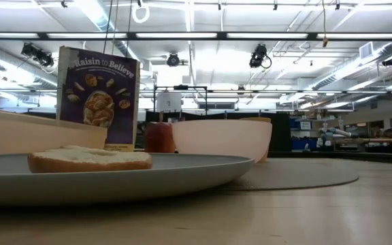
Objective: Arrange a breakfast setting
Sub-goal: Put the black spoon on the gray placemat to the right of the pink bowl
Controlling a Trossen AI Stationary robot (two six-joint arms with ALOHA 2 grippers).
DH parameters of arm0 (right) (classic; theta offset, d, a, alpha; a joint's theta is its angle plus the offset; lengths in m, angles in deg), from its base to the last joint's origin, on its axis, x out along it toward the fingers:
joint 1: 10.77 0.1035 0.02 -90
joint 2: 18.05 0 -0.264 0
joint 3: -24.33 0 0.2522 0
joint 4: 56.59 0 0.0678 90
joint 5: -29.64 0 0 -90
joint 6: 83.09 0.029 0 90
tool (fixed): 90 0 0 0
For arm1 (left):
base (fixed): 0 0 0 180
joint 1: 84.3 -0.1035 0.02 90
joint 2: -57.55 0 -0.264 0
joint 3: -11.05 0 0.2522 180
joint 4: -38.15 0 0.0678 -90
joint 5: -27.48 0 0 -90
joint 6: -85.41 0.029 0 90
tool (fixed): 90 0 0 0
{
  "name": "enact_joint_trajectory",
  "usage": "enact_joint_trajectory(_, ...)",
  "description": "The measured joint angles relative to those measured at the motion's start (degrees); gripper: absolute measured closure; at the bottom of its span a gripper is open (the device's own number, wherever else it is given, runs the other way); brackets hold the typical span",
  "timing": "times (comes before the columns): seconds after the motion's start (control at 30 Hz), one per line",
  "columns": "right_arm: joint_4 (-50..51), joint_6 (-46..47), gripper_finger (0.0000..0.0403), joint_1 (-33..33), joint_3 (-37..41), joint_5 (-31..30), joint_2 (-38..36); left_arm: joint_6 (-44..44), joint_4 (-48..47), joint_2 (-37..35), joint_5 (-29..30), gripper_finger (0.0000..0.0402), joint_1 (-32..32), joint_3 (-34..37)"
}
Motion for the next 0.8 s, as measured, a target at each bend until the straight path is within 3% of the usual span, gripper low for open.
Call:
enact_joint_trajectory(0.33,-0.02,-0.20,0.0211,0.00,0.00,-0.04,0.00,-0.21,0.27,-0.09,-0.74,0.0380,0.00,-0.07)
enact_joint_trajectory(0.8,-0.04,-0.20,0.0211,0.00,0.00,-0.11,0.00,-1.53,-1.51,-0.67,-0.22,0.0383,-0.76,-3.06)
